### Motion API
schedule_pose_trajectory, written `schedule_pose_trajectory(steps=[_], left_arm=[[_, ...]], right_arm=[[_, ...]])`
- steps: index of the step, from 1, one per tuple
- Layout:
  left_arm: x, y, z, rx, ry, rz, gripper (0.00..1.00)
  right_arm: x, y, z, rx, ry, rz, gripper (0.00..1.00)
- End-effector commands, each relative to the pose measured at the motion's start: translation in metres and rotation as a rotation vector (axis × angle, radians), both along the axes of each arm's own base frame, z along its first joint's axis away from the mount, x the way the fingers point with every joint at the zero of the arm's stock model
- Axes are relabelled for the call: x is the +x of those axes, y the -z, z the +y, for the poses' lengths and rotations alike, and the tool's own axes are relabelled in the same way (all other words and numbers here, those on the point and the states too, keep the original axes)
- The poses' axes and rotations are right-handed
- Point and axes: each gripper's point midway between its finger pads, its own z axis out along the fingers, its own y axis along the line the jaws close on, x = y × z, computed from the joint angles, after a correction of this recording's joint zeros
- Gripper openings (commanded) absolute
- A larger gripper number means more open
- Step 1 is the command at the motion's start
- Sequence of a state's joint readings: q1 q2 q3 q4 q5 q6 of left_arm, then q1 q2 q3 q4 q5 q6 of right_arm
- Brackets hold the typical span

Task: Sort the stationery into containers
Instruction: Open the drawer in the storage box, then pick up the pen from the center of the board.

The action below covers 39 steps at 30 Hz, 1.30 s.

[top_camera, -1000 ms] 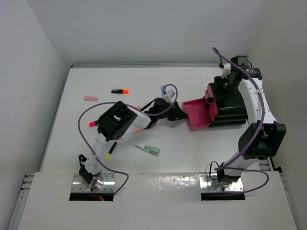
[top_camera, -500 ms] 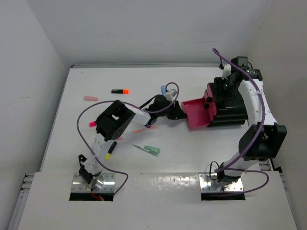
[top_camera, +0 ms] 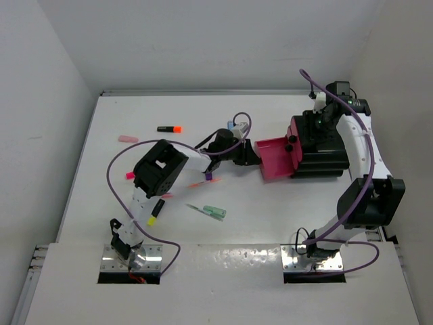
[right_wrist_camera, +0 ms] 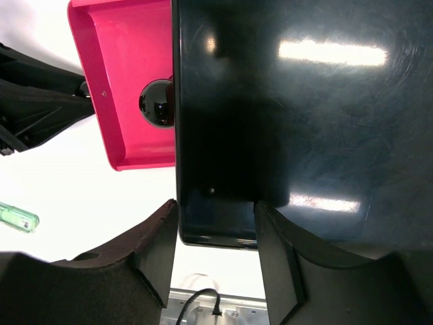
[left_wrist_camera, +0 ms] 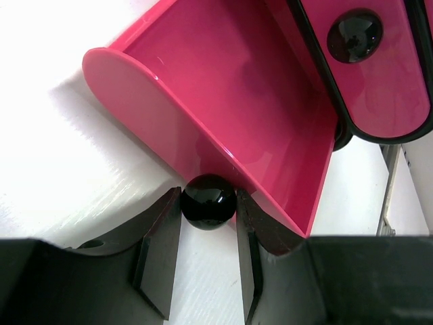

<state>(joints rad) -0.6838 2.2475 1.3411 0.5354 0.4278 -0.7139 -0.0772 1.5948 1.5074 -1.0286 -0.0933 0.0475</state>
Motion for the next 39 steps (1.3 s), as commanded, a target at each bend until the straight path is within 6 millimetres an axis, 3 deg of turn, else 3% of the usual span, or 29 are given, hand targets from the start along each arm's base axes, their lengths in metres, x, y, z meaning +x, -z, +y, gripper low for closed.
schedule_pose_trajectory(steps=[1, 4, 5, 6, 8, 14, 15, 16, 17, 18, 19, 20, 21, 25, 26, 31, 37, 39], left_arm=[[0.040, -0.028, 0.015, -0.014, -0.077, -0.114, 0.28], [0.040, -0.030, 0.013, -0.028, -0.058, -0.114, 0.49], [0.038, -0.034, 0.012, -0.041, -0.047, -0.124, 0.65], [0.035, -0.033, 0.013, -0.043, -0.044, -0.126, 0.69], [0.035, -0.051, 0.014, -0.075, -0.045, -0.167, 0.74], [0.036, -0.091, 0.032, -0.066, -0.040, -0.265, 0.76], [0.039, -0.111, 0.036, -0.070, -0.044, -0.301, 0.75], [0.037, -0.109, 0.042, -0.018, -0.023, -0.317, 0.73], [0.039, -0.135, 0.045, -0.008, -0.017, -0.366, 0.72], [0.040, -0.141, 0.052, 0.029, -0.007, -0.391, 0.70], [0.036, -0.130, 0.063, 0.146, 0.037, -0.412, 0.67], [0.035, -0.158, 0.069, 0.178, 0.047, -0.471, 0.66], [0.024, -0.139, 0.086, 0.303, 0.071, -0.413, 0.64], [-0.002, -0.141, 0.148, 0.593, 0.158, -0.513, 0.64], [-0.012, -0.129, 0.170, 0.679, 0.162, -0.468, 0.64], [-0.057, -0.100, 0.229, 0.861, 0.200, -0.438, 0.66], [-0.097, -0.048, 0.253, 0.941, 0.259, -0.311, 0.63], [-0.098, -0.037, 0.257, 0.965, 0.243, -0.289, 0.60]], right_arm=[[-0.031, 0.029, -0.001, 0.009, 0.006, 0.170, 0.48], [-0.032, 0.030, 0.000, 0.011, 0.007, 0.174, 0.48], [-0.033, 0.029, -0.001, 0.009, 0.007, 0.172, 0.48], [-0.032, 0.030, -0.001, 0.009, 0.007, 0.172, 0.48], [-0.030, 0.028, 0.000, 0.011, 0.008, 0.166, 0.48], [-0.025, 0.015, 0.002, 0.022, 0.009, 0.129, 0.50], [-0.023, 0.009, 0.002, 0.023, 0.008, 0.109, 0.50], [-0.023, 0.006, 0.002, 0.024, 0.008, 0.104, 0.50], [-0.020, -0.001, 0.003, 0.025, 0.005, 0.081, 0.50], [-0.018, -0.007, 0.003, 0.022, -0.001, 0.066, 0.51], [-0.018, -0.011, 0.004, 0.021, -0.004, 0.059, 0.51], [-0.014, -0.021, 0.004, 0.015, -0.011, 0.028, 0.52], [-0.015, -0.026, 0.003, 0.014, -0.014, 0.023, 0.52], [-0.016, -0.048, 0.003, 0.003, -0.032, -0.028, 0.52], [-0.018, -0.053, 0.003, -0.004, -0.041, -0.044, 0.53], [-0.039, -0.050, 0.004, -0.005, -0.040, -0.036, 0.53], [-0.058, -0.040, 0.008, 0.010, -0.047, -0.032, 0.54], [-0.061, -0.039, 0.008, 0.010, -0.046, -0.033, 0.54]])
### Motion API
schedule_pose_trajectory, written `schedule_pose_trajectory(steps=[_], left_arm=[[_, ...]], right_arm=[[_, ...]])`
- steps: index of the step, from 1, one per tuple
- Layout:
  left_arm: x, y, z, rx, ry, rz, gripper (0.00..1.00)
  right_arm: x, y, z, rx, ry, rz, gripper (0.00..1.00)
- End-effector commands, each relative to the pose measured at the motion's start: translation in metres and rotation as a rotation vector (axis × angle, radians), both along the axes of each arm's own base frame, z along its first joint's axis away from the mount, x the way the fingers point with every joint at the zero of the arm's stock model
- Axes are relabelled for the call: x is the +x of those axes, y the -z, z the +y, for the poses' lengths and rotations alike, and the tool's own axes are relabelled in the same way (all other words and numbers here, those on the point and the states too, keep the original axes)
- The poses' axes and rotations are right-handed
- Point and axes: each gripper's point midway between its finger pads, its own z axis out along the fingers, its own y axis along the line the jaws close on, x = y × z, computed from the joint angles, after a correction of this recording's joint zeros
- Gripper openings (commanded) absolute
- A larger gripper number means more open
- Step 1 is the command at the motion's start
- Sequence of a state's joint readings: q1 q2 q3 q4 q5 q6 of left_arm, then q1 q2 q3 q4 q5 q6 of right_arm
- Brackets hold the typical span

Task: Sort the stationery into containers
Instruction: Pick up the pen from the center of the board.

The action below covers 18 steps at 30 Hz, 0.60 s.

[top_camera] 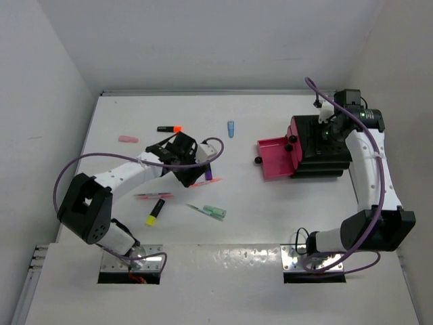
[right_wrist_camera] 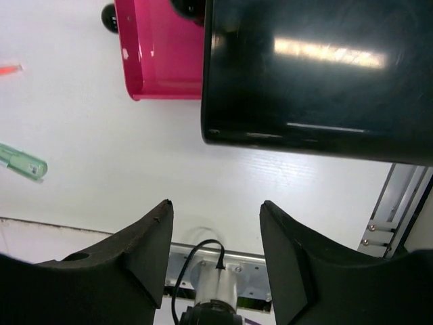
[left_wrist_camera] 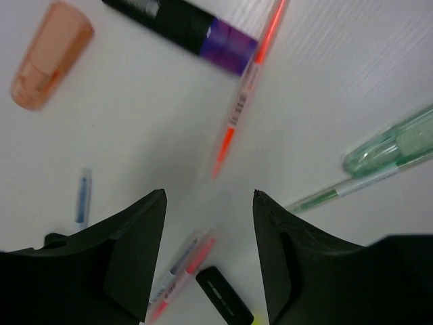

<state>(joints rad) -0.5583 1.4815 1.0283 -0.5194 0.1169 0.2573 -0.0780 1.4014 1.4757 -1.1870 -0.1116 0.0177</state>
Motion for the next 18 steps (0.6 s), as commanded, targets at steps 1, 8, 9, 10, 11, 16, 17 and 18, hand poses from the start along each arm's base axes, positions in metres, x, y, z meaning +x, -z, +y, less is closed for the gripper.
schedule_pose_trajectory(steps=[1, 8, 9, 10, 11, 16, 17, 18], left_arm=[[-0.004, 0.015, 0.011, 0.068, -0.014, 0.007, 0.60], [0.007, 0.030, 0.002, 0.089, -0.032, -0.011, 0.58], [0.005, 0.035, 0.000, 0.095, -0.023, -0.001, 0.58], [0.005, 0.038, -0.003, 0.093, -0.017, -0.005, 0.57], [0.004, 0.040, -0.005, 0.092, -0.011, -0.003, 0.58], [0.000, 0.053, -0.022, 0.090, 0.021, 0.007, 0.58], [0.000, 0.056, -0.024, 0.091, 0.021, 0.013, 0.57], [-0.001, 0.057, -0.026, 0.093, 0.022, 0.010, 0.57]], right_arm=[[-0.005, -0.003, 0.002, 0.006, -0.012, -0.029, 0.54], [-0.014, 0.000, 0.001, 0.004, -0.009, -0.019, 0.55], [-0.016, 0.001, 0.000, -0.001, -0.005, -0.013, 0.55], [-0.017, 0.002, 0.000, -0.001, -0.005, -0.014, 0.55], [-0.019, 0.003, 0.000, -0.002, -0.003, -0.008, 0.55], [-0.022, 0.005, -0.004, -0.020, -0.023, -0.005, 0.55], [-0.022, 0.005, -0.005, -0.019, -0.020, -0.006, 0.55], [-0.023, 0.005, -0.005, -0.020, -0.022, -0.005, 0.55]])
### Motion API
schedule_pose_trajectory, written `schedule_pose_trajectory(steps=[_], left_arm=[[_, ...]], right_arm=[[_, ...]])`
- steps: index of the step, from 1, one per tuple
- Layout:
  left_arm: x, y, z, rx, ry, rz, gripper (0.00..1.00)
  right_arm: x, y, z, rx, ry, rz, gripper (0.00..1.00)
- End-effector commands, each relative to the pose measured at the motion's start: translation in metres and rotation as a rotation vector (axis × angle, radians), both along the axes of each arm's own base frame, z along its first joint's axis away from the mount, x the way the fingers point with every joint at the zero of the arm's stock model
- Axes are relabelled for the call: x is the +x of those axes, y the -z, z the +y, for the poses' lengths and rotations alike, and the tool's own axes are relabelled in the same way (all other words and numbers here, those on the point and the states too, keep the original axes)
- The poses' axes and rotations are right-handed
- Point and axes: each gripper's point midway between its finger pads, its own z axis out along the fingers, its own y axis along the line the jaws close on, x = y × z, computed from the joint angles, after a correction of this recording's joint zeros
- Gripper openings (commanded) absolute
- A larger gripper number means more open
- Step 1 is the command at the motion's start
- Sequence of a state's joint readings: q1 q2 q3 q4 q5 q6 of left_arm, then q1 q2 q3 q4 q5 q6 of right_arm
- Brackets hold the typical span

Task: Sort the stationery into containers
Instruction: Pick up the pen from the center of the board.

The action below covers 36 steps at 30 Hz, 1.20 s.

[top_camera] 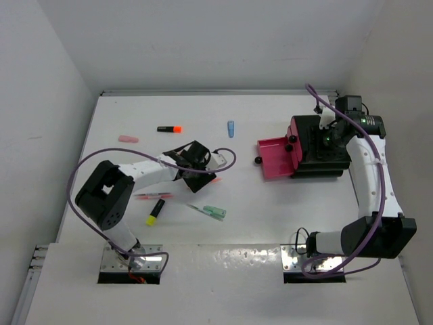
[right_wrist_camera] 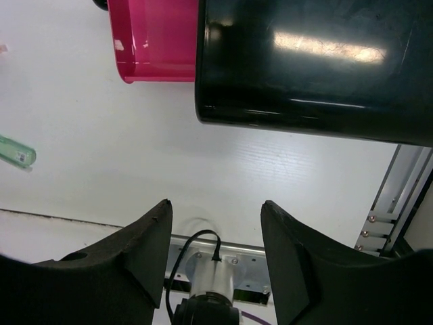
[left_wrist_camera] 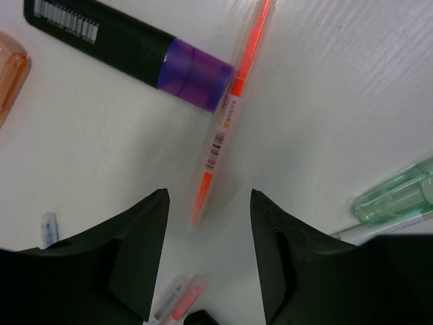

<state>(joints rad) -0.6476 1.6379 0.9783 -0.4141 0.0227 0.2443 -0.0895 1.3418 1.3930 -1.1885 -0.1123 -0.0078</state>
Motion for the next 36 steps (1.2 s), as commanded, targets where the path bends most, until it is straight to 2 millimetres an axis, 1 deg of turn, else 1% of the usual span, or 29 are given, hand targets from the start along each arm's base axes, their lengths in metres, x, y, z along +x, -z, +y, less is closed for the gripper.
schedule_pose_trajectory(steps=[1, 2, 3, 4, 5, 6, 9, 11, 12, 14, 15, 16, 17, 18, 20, 21, 22, 23, 26, 27, 28, 29, 30, 31, 32, 33, 34, 35, 36], left_arm=[[0.010, -0.001, -0.015, -0.029, -0.008, -0.043, 0.57], [0.012, -0.001, -0.018, -0.033, -0.009, -0.045, 0.57], [0.011, 0.004, -0.019, -0.027, -0.004, -0.035, 0.57], [0.015, 0.005, -0.017, -0.007, -0.017, -0.049, 0.56], [0.017, 0.006, -0.018, -0.006, -0.018, -0.050, 0.56], [0.017, 0.013, -0.018, 0.005, -0.018, -0.037, 0.55], [0.018, 0.020, -0.021, 0.012, -0.022, -0.023, 0.52], [0.017, 0.025, -0.021, 0.016, -0.023, -0.011, 0.45], [0.016, 0.027, -0.022, 0.016, -0.018, -0.003, 0.35], [0.013, 0.028, -0.022, 0.018, -0.010, 0.009, 0.23], [0.013, 0.027, -0.022, 0.018, -0.010, 0.008, 0.15], [0.004, 0.028, -0.023, 0.008, 0.014, 0.044, 0.11], [0.001, 0.024, -0.025, -0.009, 0.031, 0.046, 0.09], [-0.006, 0.022, -0.028, -0.037, 0.056, 0.071, 0.04], [-0.012, 0.004, -0.034, -0.102, 0.082, 0.066, 0.01], [-0.016, -0.004, -0.042, -0.155, 0.106, 0.069, 0.00], [-0.016, -0.018, -0.045, -0.194, 0.107, 0.045, 0.00], [-0.017, -0.024, -0.049, -0.215, 0.108, 0.041, 0.00], [-0.010, -0.053, -0.067, -0.319, 0.083, 0.039, 0.00], [-0.002, -0.068, -0.077, -0.370, 0.058, 0.041, 0.00], [0.000, -0.077, -0.085, -0.410, 0.056, 0.047, 0.00], [0.001, -0.088, -0.096, -0.460, 0.064, 0.066, 0.00], [0.008, -0.102, -0.110, -0.519, 0.026, 0.086, 0.00], [0.013, -0.112, -0.120, -0.560, 0.015, 0.089, 0.00], [0.022, -0.130, -0.132, -0.619, -0.063, 0.109, 0.00], [0.027, -0.122, -0.140, -0.619, -0.112, 0.138, 0.00], [0.035, -0.124, -0.144, -0.626, -0.164, 0.143, 0.00], [0.043, -0.138, -0.157, -0.682, -0.230, 0.167, 0.00], [0.049, -0.126, -0.163, -0.683, -0.276, 0.205, 0.00]], right_arm=[[-0.003, -0.006, -0.003, -0.013, -0.009, -0.028, 0.55], [-0.003, -0.006, -0.003, -0.011, -0.006, -0.028, 0.55], [-0.003, -0.006, -0.003, -0.012, -0.005, -0.025, 0.55], [-0.003, -0.005, -0.003, -0.013, -0.006, -0.024, 0.55], [-0.003, -0.005, -0.003, -0.011, -0.007, -0.024, 0.55], [-0.004, -0.006, -0.003, -0.012, -0.007, -0.025, 0.55], [-0.003, -0.005, -0.003, -0.011, -0.004, -0.024, 0.55], [-0.004, -0.005, -0.003, -0.008, -0.005, -0.021, 0.55], [-0.003, -0.005, -0.004, -0.010, -0.005, -0.025, 0.55], [-0.004, -0.005, -0.003, -0.009, -0.007, -0.023, 0.55], [-0.003, -0.006, -0.003, -0.010, -0.008, -0.026, 0.55], [-0.003, -0.005, -0.004, -0.010, -0.009, -0.021, 0.55], [-0.003, -0.005, -0.003, -0.008, -0.011, -0.023, 0.55], [-0.002, -0.006, -0.001, 0.004, -0.014, -0.026, 0.55], [0.000, -0.011, 0.005, 0.037, -0.034, -0.043, 0.55], [0.001, -0.013, 0.009, 0.058, -0.044, -0.054, 0.55], [0.003, -0.017, 0.016, 0.089, -0.064, -0.075, 0.55], [0.006, -0.021, 0.019, 0.097, -0.070, -0.085, 0.55], [0.011, -0.021, 0.020, 0.099, -0.063, -0.084, 0.55], [0.012, -0.021, 0.019, 0.096, -0.058, -0.082, 0.55], [0.012, -0.019, 0.019, 0.098, -0.055, -0.077, 0.55], [0.012, -0.018, 0.020, 0.101, -0.052, -0.074, 0.55], [0.012, -0.018, 0.020, 0.100, -0.051, -0.076, 0.55], [0.012, -0.019, 0.020, 0.100, -0.051, -0.079, 0.55], [0.012, -0.019, 0.019, 0.097, -0.050, -0.079, 0.55], [0.013, -0.021, 0.018, 0.092, -0.047, -0.086, 0.55], [0.013, -0.022, 0.017, 0.088, -0.045, -0.087, 0.55], [0.013, -0.022, 0.016, 0.086, -0.043, -0.088, 0.55], [0.013, -0.023, 0.015, 0.083, -0.040, -0.091, 0.55]])
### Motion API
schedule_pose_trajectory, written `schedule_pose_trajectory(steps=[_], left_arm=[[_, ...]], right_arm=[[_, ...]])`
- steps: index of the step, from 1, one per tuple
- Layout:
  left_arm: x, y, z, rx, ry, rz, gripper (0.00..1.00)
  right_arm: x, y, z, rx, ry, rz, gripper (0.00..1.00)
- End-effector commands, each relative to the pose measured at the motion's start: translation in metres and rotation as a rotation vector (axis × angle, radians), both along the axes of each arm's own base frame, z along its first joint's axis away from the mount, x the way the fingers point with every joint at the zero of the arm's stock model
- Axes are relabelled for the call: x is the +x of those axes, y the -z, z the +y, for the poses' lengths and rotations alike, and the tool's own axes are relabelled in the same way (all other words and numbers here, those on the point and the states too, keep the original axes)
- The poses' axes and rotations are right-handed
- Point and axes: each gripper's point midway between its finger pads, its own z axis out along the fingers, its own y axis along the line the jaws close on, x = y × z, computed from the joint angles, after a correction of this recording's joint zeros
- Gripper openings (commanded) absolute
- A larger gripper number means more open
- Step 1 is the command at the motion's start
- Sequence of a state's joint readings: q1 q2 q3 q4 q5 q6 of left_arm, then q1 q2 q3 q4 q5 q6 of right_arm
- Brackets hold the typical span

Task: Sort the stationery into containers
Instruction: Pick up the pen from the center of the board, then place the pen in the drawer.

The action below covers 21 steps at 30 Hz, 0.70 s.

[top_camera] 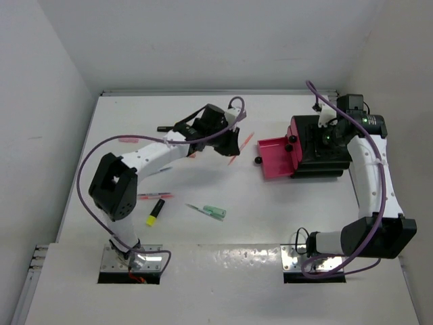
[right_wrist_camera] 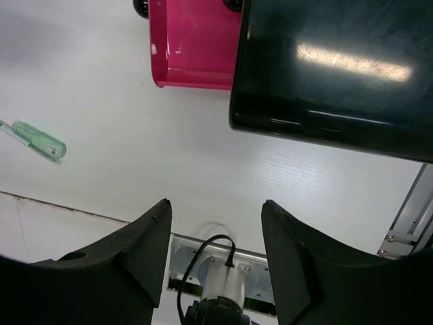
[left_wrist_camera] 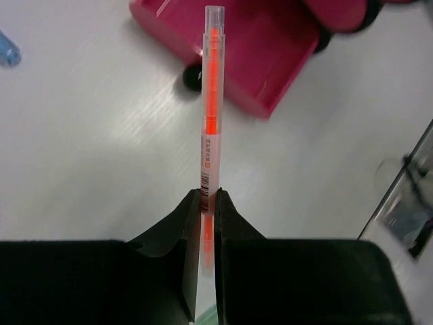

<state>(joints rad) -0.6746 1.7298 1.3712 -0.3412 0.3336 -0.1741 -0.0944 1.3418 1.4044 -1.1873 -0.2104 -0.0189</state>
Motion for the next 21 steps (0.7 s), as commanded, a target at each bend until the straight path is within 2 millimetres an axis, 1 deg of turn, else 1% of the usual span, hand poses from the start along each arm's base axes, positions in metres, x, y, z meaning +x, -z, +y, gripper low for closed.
schedule_pose_trajectory(steps=[1, 2, 3, 4, 5, 6, 7, 9, 10, 12, 13, 14, 15, 17, 21], left_arm=[[0.016, -0.016, -0.042, -0.176, -0.166, 0.199, 0.00], [0.021, -0.003, -0.050, -0.176, -0.186, 0.246, 0.00], [0.029, -0.016, -0.062, -0.227, -0.207, 0.273, 0.00], [0.031, -0.015, -0.069, -0.234, -0.215, 0.292, 0.00], [0.033, -0.001, -0.078, -0.218, -0.219, 0.316, 0.00], [0.038, 0.001, -0.083, -0.209, -0.238, 0.311, 0.00], [0.043, 0.002, -0.092, -0.216, -0.247, 0.309, 0.00], [0.050, -0.004, -0.105, -0.248, -0.271, 0.283, 0.00], [0.051, 0.002, -0.111, -0.248, -0.277, 0.284, 0.00], [0.060, -0.008, -0.122, -0.282, -0.283, 0.250, 0.00], [0.061, -0.001, -0.128, -0.272, -0.287, 0.249, 0.00], [0.066, -0.007, -0.133, -0.283, -0.293, 0.230, 0.00], [0.067, 0.002, -0.137, -0.274, -0.298, 0.242, 0.00], [0.065, 0.008, -0.146, -0.271, -0.297, 0.240, 0.00], [0.062, 0.020, -0.153, -0.270, -0.296, 0.262, 0.01]], right_arm=[[0.011, -0.017, -0.001, 0.000, 0.011, -0.067, 0.56], [0.012, -0.019, -0.002, -0.001, 0.014, -0.073, 0.56], [0.011, -0.018, -0.003, -0.002, 0.017, -0.065, 0.56], [0.012, -0.018, -0.004, -0.001, 0.022, -0.067, 0.56], [0.012, -0.019, -0.004, -0.001, 0.022, -0.072, 0.56], [0.012, -0.018, -0.005, -0.002, 0.026, -0.067, 0.56], [0.013, -0.017, -0.007, 0.000, 0.031, -0.069, 0.56], [0.014, -0.017, -0.006, 0.019, 0.061, -0.064, 0.56], [0.015, -0.016, -0.006, 0.020, 0.064, -0.059, 0.56], [0.016, -0.015, -0.006, 0.023, 0.064, -0.057, 0.56], [0.017, -0.014, -0.007, 0.026, 0.068, -0.052, 0.56], [0.018, -0.014, -0.007, 0.026, 0.069, -0.050, 0.56], [0.018, -0.014, -0.007, 0.029, 0.073, -0.050, 0.56], [0.020, -0.012, -0.007, 0.032, 0.074, -0.048, 0.56], [0.021, -0.010, -0.008, 0.034, 0.078, -0.040, 0.56]])
